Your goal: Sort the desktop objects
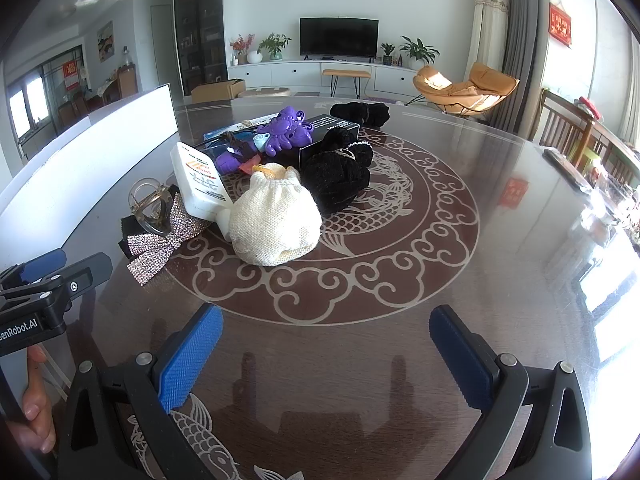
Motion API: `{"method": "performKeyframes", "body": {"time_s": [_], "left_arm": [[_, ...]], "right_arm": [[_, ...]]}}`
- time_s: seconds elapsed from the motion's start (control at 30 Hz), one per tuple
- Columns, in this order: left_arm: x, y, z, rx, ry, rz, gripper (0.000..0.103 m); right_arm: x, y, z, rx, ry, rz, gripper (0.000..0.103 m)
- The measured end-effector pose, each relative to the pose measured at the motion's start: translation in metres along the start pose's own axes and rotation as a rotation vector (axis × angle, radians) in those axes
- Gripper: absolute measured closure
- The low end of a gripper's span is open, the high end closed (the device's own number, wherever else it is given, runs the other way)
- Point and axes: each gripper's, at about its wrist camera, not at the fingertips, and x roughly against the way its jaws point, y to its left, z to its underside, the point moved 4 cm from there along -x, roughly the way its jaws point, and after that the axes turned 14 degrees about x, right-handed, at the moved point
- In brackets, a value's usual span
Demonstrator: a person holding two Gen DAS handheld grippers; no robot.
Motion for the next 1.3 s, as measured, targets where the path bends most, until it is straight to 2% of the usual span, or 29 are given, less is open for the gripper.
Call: {"method": "performKeyframes", "body": {"time_s": [0.83,1.3], "left_arm": [[0.001,-0.002,0.003,0.0,0.003,0.001,0.0],[-0.001,-0.007,0.013,0.02,0.042,0.006,0.0]], "right_arm": [[-0.004,0.001,0.0,0.003,0.046,-0.014,0.0],[-0.011,0.005,0.0,0.018,0.09,-0.034,0.0]]}}
